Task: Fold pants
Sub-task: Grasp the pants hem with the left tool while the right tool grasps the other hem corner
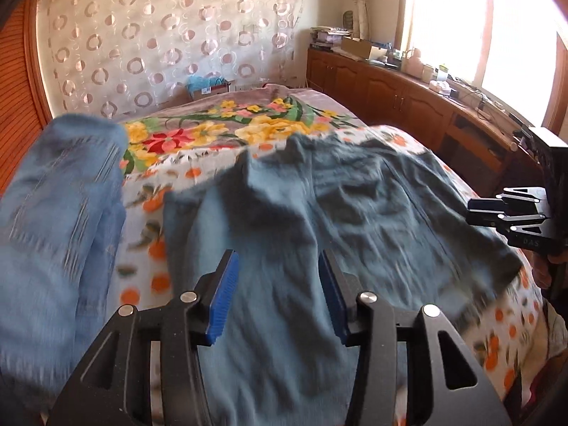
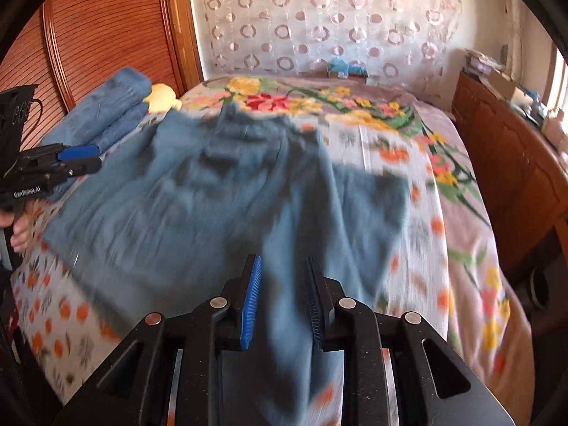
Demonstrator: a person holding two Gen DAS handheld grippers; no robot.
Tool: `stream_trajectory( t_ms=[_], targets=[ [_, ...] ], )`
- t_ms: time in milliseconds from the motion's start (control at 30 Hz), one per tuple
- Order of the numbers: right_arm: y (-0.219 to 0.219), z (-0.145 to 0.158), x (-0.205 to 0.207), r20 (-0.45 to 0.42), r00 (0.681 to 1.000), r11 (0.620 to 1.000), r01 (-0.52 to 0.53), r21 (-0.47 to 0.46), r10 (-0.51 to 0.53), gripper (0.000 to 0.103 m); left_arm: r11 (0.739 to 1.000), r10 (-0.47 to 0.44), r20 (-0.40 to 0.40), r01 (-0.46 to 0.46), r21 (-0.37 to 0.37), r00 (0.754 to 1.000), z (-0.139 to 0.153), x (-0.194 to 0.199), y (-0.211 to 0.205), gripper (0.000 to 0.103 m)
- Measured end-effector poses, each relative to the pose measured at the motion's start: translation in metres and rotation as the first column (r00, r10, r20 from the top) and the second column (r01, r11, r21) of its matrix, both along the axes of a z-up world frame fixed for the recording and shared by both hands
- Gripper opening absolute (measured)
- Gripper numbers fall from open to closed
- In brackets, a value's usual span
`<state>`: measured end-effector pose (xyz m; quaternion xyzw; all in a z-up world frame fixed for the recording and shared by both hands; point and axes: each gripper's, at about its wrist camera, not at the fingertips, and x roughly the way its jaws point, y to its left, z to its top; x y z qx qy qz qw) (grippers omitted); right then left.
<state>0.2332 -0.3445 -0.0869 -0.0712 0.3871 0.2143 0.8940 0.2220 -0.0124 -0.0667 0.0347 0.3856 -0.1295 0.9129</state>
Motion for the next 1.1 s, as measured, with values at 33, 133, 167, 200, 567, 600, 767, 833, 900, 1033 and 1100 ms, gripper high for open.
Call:
stream_trajectory(
  t_ms=[33,133,167,200,567,600,767,833,900,1033,1100],
  targets=[
    [-0.003,-0.001,-0.008,-0.005,1.0,1.0,0.006,-0.004,-0.006,0.026,1.0,0.003,0.001,-0.003,0.005,1.0,-0.002,-0.008,0.003,0.048],
    [-0.013,0.002,-0.034,0.018,0.999,0.998,0.052,-0.019,-0.052,0.026,0.999,0.023,-0.006,-0.023,0.034,1.0,-0.01,-0.033,0.013,0.048],
    [-0.017,0.003,-0.041,0.017,0.998,0.998,0.063,-0.015,-0.063,0.026,0.999,0.035,-0.012,-0.034,0.037,0.999,-0.013,-0.042,0.018,0.048],
    [-0.02,0.003,-0.046,0.013,0.997,0.997,0.075,-0.002,-0.075,0.026,0.999,0.042,-0.016,-0.041,0.036,0.999,-0.015,-0.047,0.022,0.048],
    [-0.01,-0.007,-0.092,0.035,0.987,0.987,0.158,0.031,-0.159,0.026,0.994,0.104,-0.052,-0.103,0.024,0.993,-0.034,-0.087,0.043,0.048],
    [-0.011,-0.007,-0.095,0.041,0.985,0.985,0.166,0.039,-0.168,0.026,0.995,0.103,-0.05,-0.102,0.017,0.993,-0.035,-0.089,0.043,0.048],
    [-0.013,-0.01,-0.109,0.064,0.978,0.979,0.198,0.047,-0.2,0.026,0.994,0.101,-0.027,-0.1,0.035,0.994,-0.039,-0.094,0.037,0.044],
    [-0.017,-0.01,-0.113,0.068,0.976,0.978,0.201,0.052,-0.205,0.027,0.994,0.102,-0.034,-0.101,0.035,0.994,-0.04,-0.093,0.038,0.03],
    [-0.018,-0.01,-0.116,0.067,0.976,0.977,0.206,0.056,-0.21,0.027,0.994,0.113,-0.037,-0.112,0.012,0.993,-0.039,-0.09,0.042,0.027],
    [-0.025,-0.013,-0.12,0.045,0.975,0.975,0.215,0.064,-0.218,0.029,0.991,0.129,-0.03,-0.129,-0.014,0.991,-0.037,-0.089,0.051,0.011],
    [-0.027,-0.015,-0.12,0.029,0.974,0.972,0.223,0.074,-0.226,0.03,0.989,0.147,-0.013,-0.147,-0.013,0.989,-0.035,-0.09,0.057,0.011]
  ],
)
